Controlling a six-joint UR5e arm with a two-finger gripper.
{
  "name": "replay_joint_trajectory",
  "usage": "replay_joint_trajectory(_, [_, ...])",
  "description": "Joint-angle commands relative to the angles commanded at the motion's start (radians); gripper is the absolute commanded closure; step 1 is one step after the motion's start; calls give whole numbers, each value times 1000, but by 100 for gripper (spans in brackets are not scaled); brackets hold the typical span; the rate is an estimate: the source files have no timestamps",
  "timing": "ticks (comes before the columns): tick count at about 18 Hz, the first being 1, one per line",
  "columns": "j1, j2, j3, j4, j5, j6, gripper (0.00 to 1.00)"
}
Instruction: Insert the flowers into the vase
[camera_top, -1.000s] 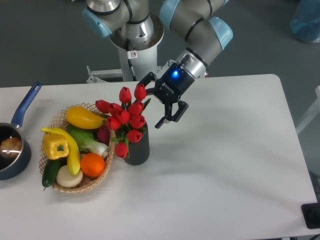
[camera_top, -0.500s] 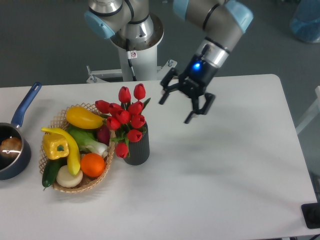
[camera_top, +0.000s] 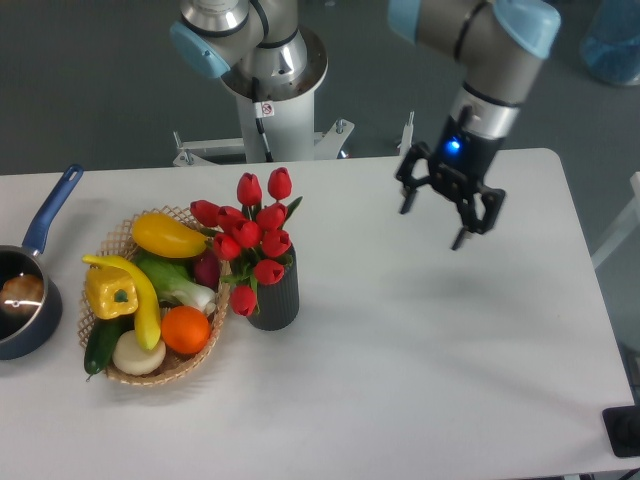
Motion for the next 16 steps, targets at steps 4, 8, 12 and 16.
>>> replay_joint_trajectory(4, [-8,-140,91,24,89,-9,0])
replay_joint_trajectory(8, [-60,-213,141,58,204,-12,0])
replay_joint_trajectory(12, [-57,-224,157,60,197,-14,0])
replay_joint_trajectory(16, [-54,-229,157,61,172,-14,0])
